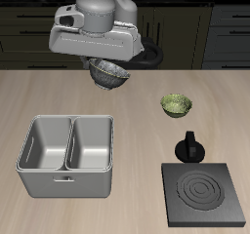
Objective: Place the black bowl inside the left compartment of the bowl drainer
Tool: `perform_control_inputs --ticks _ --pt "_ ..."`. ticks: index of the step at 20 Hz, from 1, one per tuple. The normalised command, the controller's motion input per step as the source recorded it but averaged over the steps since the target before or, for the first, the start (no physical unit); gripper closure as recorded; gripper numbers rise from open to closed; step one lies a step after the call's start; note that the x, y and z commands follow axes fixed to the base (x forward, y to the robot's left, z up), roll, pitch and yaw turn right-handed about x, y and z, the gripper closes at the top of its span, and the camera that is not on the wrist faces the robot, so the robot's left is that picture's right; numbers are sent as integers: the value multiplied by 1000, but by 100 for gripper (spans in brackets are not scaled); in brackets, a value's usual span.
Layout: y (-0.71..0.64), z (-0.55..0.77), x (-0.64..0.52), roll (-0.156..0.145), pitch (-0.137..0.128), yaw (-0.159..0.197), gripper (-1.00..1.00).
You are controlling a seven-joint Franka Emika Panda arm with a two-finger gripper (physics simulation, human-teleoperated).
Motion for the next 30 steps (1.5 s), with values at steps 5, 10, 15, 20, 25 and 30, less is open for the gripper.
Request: perform_control_inputs --ticks 5,10,15,20,25,30 --pt "-16 63 220 24 -11 8 100" --pt "-46 39 160 4 0 -17 100" --pt "33 -6 89 43 -1 -14 100" --pt "-38 -109 48 32 8 -3 100" --pt "-75 -156 32 19 15 -16 100" --pt "-121 -301 42 -2 32 -7 100"
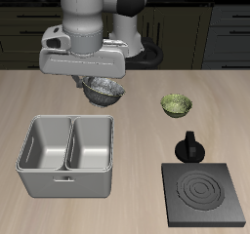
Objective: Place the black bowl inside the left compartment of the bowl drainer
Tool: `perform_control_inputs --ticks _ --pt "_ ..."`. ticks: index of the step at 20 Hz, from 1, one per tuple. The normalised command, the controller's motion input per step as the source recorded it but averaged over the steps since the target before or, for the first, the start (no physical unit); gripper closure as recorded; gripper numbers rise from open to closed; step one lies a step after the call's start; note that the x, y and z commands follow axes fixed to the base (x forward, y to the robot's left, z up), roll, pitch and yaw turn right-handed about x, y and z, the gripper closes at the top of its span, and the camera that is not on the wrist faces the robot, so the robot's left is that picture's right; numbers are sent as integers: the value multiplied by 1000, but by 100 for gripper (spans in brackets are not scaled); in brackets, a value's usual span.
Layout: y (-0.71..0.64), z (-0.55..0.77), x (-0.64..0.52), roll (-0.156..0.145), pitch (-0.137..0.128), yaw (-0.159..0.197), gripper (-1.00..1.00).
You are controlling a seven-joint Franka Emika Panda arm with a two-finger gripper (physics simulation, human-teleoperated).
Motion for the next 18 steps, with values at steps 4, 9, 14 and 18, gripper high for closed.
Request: perform_control_inputs --ticks 4,9,14,18 --pt "-30 -295 45 8 45 -15 100" --pt "-57 -166 16 -15 17 0 100" --pt "-215 -112 0 -44 15 -6 100" --pt "-218 -26 -33 -75 -1 -7 100"
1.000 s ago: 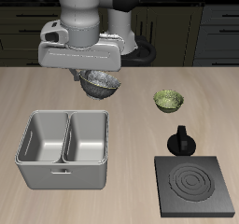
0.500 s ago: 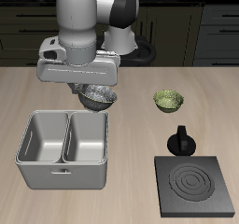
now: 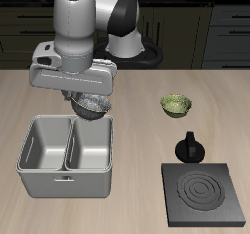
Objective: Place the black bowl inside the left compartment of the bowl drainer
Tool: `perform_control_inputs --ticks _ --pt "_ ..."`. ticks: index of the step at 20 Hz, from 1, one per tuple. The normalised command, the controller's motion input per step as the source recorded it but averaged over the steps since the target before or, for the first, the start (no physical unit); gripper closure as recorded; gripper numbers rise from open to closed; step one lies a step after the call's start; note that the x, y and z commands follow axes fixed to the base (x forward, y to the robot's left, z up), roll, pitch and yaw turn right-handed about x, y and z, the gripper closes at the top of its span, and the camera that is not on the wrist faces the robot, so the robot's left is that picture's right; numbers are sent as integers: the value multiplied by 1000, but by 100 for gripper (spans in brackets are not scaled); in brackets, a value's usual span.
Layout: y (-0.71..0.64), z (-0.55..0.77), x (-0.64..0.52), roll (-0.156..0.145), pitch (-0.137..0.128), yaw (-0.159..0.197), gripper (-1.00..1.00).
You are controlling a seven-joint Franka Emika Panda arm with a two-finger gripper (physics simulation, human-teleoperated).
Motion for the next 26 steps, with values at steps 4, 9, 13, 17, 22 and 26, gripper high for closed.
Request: perform_control_inputs --ticks 4,9,13,17,22,26 --pt "-120 -87 -5 -39 18 1 100" --pt "-102 -159 3 -65 32 17 100" --pt "-145 -203 19 -71 40 21 100" --pt "-25 -149 1 -12 24 15 100" --pt "217 -54 -26 26 -4 29 100" --pt "202 -37 -13 31 7 7 100"
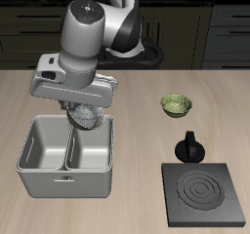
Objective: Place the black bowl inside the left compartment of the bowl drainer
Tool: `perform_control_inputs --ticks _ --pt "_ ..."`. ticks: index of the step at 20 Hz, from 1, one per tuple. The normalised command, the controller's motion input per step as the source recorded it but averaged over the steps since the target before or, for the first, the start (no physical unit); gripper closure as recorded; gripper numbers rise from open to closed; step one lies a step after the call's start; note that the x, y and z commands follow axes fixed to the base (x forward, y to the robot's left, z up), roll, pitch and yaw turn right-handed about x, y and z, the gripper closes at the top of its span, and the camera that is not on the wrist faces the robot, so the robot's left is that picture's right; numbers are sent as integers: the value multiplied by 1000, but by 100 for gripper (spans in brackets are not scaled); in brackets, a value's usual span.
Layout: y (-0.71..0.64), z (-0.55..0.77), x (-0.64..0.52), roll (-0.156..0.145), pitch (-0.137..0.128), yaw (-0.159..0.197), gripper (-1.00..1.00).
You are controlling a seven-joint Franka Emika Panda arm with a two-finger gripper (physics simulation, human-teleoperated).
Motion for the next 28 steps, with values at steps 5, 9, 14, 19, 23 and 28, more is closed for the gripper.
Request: perform_control_inputs --ticks 5,9,14,19,23,28 --pt "217 26 -59 41 -14 22 100" --pt "9 -22 17 -11 13 -1 100" --pt "32 -58 5 -21 5 29 100" --pt "-72 19 -57 -87 -11 65 -100" --pt "-22 50 -64 3 10 -31 -100" --pt "-3 -4 -36 10 8 -1 -100"
